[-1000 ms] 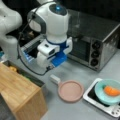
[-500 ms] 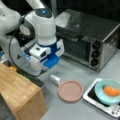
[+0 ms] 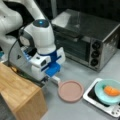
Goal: Pick up the pan. Place the pan on the table. Pick up the bowl. Place the bowl on the stove.
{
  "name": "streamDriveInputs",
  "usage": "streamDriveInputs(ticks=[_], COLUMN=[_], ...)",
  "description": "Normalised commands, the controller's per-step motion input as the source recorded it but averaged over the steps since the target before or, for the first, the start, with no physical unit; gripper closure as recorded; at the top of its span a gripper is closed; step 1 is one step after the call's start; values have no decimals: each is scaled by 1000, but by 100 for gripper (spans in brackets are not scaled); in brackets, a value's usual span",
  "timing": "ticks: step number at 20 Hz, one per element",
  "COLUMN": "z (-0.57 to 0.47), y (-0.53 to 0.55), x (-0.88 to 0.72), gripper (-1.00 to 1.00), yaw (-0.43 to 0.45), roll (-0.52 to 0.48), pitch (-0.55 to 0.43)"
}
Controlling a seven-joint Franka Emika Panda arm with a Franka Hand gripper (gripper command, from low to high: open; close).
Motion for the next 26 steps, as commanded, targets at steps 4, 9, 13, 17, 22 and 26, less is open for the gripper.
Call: streamDriveInputs(ticks=[4, 9, 13, 17, 22, 26], z=[-200, -224, -215, -153, -88, -93], y=[13, 5, 14, 0, 8, 23], x=[107, 124, 107, 15, -81, -152], gripper=[-100, -100, -100, -100, -100, -100], yaw=[41, 12, 36, 62, 68, 70], roll=[-145, -123, -54, -25, -36, -37], pitch=[2, -9, -50, -87, -87, -74])
